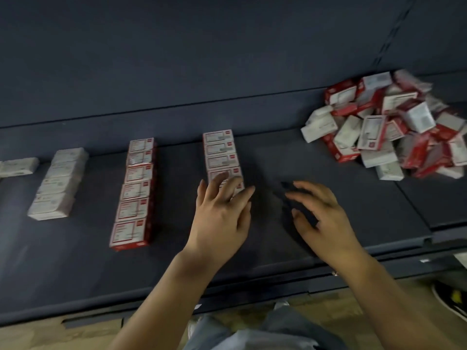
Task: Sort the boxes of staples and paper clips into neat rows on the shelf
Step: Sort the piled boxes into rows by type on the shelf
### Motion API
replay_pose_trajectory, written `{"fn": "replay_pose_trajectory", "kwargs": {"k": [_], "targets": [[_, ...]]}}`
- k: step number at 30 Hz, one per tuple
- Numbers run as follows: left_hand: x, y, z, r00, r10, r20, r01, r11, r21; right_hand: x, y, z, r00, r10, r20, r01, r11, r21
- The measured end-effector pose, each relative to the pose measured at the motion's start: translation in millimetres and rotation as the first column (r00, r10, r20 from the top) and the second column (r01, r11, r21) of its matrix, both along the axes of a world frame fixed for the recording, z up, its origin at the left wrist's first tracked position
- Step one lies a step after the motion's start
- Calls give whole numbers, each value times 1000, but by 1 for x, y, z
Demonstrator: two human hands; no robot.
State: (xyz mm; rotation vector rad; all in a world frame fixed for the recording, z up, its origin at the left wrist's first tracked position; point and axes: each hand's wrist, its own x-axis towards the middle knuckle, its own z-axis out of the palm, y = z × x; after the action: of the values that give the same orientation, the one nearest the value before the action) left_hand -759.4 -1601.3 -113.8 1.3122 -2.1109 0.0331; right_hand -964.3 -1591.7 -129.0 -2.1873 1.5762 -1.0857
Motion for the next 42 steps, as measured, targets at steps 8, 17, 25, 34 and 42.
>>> {"fn": "replay_pose_trajectory", "kwargs": {"k": [8, 17, 25, 34, 42], "targets": [[-84, -13, -11, 995, -57, 86, 57, 998, -2, -106, -10, 1, 895, -445, -38, 446, 890, 96], [-132, -18, -20, 991, -36, 126, 30, 998, 46, -156, -41, -4, 780, -570, -257, 618, 765, 181], [-140, -18, -20, 991, -60, 118, 50, 995, 81, -163, -52, -5, 812, -584, -27, 571, 783, 247], [-150, -18, -24, 985, -146, 97, 131, 980, 151, -165, -23, -7, 859, -511, -41, 506, 833, 224], [-157, -24, -23, 980, -198, -24, 197, 948, 248, -164, -5, -17, 947, -315, 58, 305, 942, 140]]}}
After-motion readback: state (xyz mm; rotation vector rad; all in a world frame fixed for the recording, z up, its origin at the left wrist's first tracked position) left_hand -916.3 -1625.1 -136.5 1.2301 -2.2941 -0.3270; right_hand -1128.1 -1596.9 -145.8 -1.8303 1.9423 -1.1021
